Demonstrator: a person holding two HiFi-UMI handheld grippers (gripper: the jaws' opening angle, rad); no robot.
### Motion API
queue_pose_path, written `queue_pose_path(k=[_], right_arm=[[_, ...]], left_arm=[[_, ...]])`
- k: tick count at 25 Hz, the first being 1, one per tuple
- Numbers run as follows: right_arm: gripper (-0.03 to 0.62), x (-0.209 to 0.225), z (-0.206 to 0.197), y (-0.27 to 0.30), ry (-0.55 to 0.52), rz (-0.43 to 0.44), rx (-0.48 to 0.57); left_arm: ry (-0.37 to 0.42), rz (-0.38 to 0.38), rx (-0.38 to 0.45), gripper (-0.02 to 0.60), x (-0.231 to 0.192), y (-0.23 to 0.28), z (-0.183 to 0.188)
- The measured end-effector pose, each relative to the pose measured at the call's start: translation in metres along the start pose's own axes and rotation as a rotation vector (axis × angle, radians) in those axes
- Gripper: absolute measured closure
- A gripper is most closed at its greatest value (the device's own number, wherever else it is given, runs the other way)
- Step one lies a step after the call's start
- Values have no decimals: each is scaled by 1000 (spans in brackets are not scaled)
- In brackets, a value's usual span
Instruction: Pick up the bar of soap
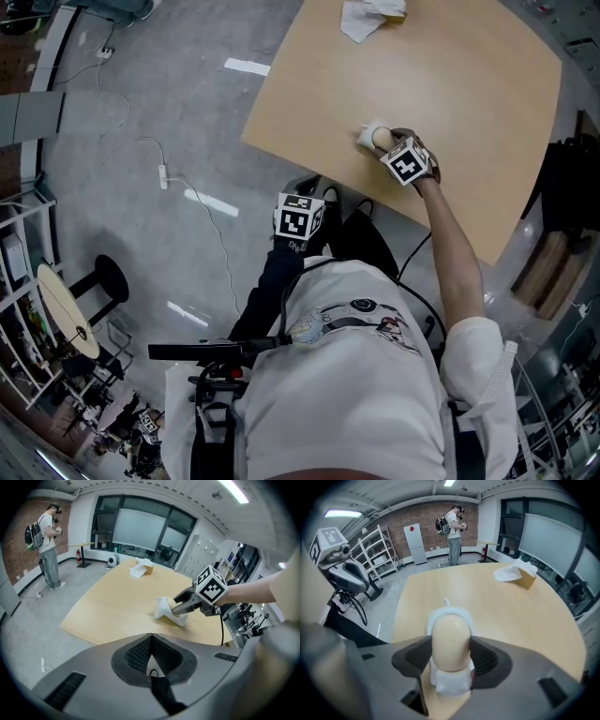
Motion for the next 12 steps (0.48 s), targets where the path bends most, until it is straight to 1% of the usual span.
queue_pose_path(k=[4,8,10,12], right_arm=[[347,-2,3,-8,-5,-28,29],[347,-1,12,-32,18,-111,102],[347,-3,14,-51,66,-163,159],[347,-7,18,-76,154,-214,240]], left_arm=[[3,-2,6,580,0,-3,-1],[17,-6,22,580,3,-5,2],[27,-19,44,580,9,-8,7],[38,-38,79,580,17,-12,15]])
Point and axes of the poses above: the fingertips, and each gripper's own axes: y forward along the fingers, x to its right, z out of its top, the point moved 8 cm from there along -y, backward along the fingers, and after that the axes turned 13 degrees about -y, right-handed, at the moved point
